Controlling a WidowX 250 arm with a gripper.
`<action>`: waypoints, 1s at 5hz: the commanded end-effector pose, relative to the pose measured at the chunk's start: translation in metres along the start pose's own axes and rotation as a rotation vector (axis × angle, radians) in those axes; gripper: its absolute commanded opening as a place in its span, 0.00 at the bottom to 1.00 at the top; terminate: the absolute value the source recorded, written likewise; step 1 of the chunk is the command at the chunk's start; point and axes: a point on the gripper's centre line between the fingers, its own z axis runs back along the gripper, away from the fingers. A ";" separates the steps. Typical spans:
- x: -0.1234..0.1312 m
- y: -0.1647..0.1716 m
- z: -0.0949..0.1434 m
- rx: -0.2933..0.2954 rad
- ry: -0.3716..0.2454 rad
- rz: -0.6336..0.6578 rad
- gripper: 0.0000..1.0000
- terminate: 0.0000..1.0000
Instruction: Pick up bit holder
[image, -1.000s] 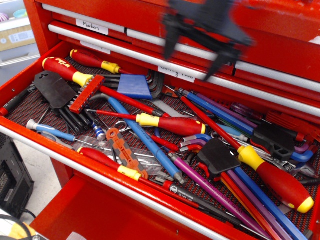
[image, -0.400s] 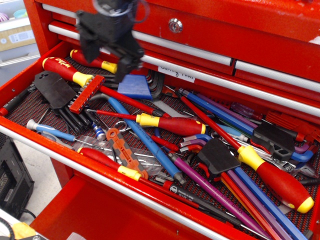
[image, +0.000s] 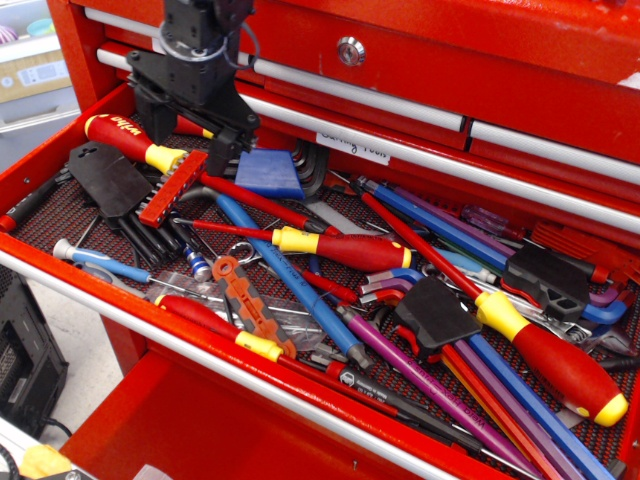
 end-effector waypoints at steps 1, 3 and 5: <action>0.000 0.012 -0.017 0.051 -0.019 0.048 1.00 0.00; -0.004 0.028 -0.037 0.052 -0.040 0.038 1.00 0.00; 0.003 0.038 -0.065 -0.023 -0.067 0.000 1.00 0.00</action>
